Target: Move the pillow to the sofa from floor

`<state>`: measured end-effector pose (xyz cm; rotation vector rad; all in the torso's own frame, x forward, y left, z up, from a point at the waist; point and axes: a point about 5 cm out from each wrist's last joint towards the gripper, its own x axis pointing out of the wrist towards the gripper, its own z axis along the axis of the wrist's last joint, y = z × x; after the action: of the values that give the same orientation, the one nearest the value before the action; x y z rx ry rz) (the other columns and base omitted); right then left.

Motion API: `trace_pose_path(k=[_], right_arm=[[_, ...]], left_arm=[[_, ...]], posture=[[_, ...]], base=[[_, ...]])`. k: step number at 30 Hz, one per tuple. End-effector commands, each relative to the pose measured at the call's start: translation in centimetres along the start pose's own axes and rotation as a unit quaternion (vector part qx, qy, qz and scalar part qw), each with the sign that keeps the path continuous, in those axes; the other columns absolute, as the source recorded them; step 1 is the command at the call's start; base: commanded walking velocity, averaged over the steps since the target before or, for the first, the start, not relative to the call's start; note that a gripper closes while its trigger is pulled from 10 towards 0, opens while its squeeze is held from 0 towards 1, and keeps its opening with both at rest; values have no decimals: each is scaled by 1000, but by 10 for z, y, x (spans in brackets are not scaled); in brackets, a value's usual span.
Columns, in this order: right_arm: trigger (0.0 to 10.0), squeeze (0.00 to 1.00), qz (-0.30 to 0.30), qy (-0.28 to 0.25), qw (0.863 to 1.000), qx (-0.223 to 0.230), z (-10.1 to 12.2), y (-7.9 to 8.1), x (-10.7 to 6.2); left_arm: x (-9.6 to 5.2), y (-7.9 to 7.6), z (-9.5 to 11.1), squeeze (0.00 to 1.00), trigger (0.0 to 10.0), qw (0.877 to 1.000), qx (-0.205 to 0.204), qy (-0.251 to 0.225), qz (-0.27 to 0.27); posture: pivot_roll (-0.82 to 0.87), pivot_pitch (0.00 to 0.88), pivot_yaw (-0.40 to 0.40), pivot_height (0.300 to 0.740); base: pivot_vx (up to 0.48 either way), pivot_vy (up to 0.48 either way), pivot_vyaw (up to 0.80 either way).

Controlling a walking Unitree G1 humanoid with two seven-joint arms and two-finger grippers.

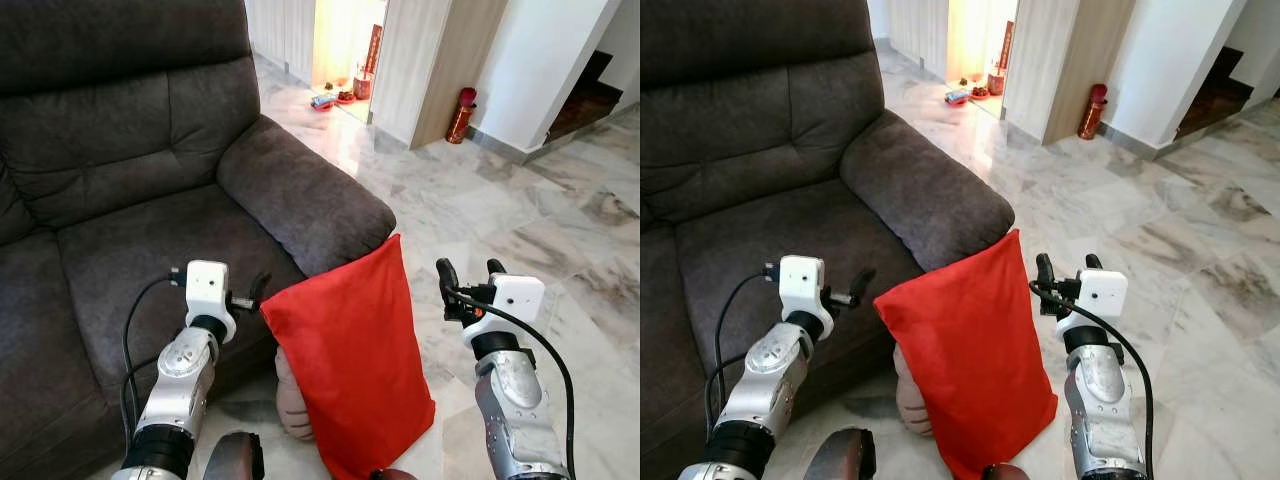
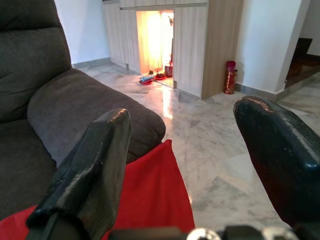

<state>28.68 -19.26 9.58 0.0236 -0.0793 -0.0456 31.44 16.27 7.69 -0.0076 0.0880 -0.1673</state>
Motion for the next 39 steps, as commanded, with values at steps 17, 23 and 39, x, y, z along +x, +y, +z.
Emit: trace_pose_path(k=[17, 23, 39], right_arm=[[10000, 0, -8, 15, 1000, 4, -4, -1, 2], [10000, 0, -8, 16, 1000, 3, -4, -1, 3], [10000, 0, -8, 16, 1000, 3, -3, 0, 5]], left_arm=[[-1, -1, -3, 0, 10000, 1000, 19, 15, -14], [-1, -1, -3, 0, 10000, 1000, 21, 14, -17], [-1, -5, -2, 0, 10000, 999, 22, 10, -24]], posture=[[-46, 0, -57, 637], [-45, 0, -57, 637], [-44, 0, -61, 637]], base=[[85, 0, 0], [242, 0, 0], [342, 0, 0]])
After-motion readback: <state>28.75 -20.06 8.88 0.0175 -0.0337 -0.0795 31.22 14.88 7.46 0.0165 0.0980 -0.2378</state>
